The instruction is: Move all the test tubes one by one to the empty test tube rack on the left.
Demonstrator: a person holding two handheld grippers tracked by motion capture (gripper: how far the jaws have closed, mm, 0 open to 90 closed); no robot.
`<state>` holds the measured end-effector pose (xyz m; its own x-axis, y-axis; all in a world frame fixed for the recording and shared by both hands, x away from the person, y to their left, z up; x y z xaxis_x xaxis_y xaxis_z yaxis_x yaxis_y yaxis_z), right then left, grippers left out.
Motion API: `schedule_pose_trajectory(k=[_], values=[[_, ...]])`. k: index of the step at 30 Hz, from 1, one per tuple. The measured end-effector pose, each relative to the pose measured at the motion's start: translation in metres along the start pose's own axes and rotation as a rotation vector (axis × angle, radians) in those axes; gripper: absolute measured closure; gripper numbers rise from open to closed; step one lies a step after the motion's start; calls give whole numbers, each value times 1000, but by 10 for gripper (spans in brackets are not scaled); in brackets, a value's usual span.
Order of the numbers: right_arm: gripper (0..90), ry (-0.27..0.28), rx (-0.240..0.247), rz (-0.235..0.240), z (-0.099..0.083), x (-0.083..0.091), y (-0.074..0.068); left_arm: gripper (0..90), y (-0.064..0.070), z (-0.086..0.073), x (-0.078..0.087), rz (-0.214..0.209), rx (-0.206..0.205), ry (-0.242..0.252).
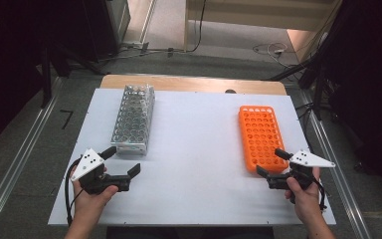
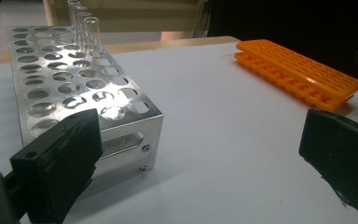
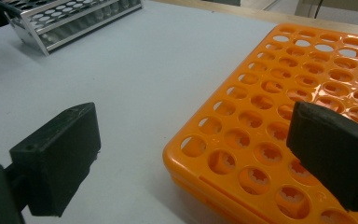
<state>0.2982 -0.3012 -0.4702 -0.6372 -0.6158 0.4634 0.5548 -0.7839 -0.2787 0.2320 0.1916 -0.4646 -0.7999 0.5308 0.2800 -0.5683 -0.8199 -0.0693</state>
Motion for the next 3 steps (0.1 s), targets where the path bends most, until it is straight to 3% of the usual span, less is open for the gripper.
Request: schedule_pose_trajectory(k=[3], values=[[18, 0, 2, 1, 0, 0, 0, 0, 0, 0, 0, 3, 1, 0]])
Point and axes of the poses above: each handheld gripper's, and its own axes: x roughly backward along the jaws, z roughly out of its top, y roughly to its right, the point moved 3 cm from there along -x, roughly forward along the jaws, and after that the axes turned 14 degrees about -x, right-handed, at the moved point
